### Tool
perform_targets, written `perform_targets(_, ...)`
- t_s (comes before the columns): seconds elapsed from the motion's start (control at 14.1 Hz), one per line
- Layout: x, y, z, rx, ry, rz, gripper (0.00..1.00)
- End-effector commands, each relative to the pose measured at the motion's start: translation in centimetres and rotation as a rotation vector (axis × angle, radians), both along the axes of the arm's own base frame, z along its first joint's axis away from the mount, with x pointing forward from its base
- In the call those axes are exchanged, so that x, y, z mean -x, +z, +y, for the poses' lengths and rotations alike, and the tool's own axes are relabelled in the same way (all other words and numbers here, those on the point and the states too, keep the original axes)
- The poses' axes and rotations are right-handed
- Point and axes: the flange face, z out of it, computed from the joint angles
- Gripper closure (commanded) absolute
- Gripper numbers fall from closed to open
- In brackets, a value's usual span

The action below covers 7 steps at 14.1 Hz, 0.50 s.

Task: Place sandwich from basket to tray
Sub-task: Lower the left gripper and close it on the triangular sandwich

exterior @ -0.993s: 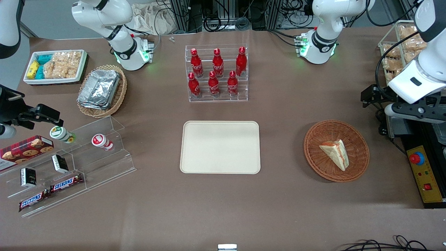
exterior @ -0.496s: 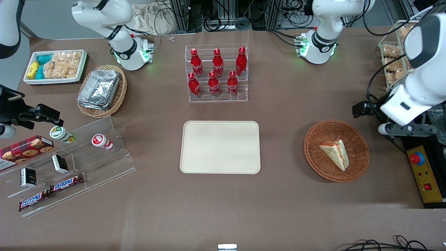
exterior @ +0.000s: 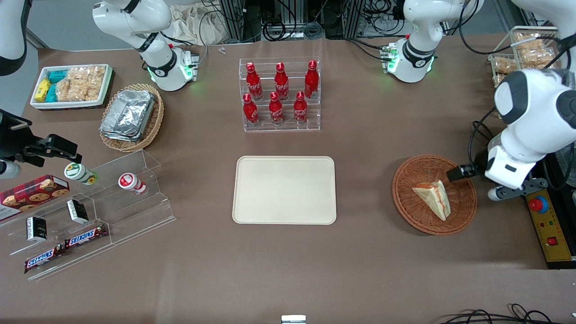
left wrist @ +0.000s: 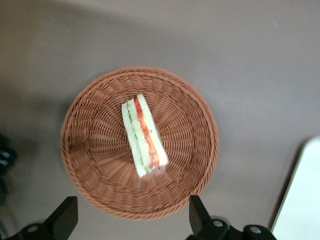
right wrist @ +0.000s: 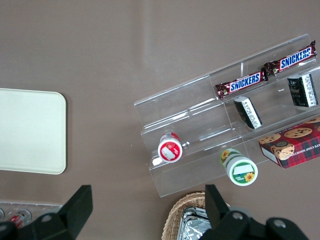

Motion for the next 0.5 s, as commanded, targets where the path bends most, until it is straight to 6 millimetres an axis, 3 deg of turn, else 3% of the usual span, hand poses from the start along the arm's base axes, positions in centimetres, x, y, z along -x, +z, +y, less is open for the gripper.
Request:
perform_targets(0.0,-0.9,-3.1,-0.3,0.016,0.151,-0.004,0.00)
perform_targets(0.43,-1.5,-8.4,-0.5,0.025,0.163,0.044,0.00)
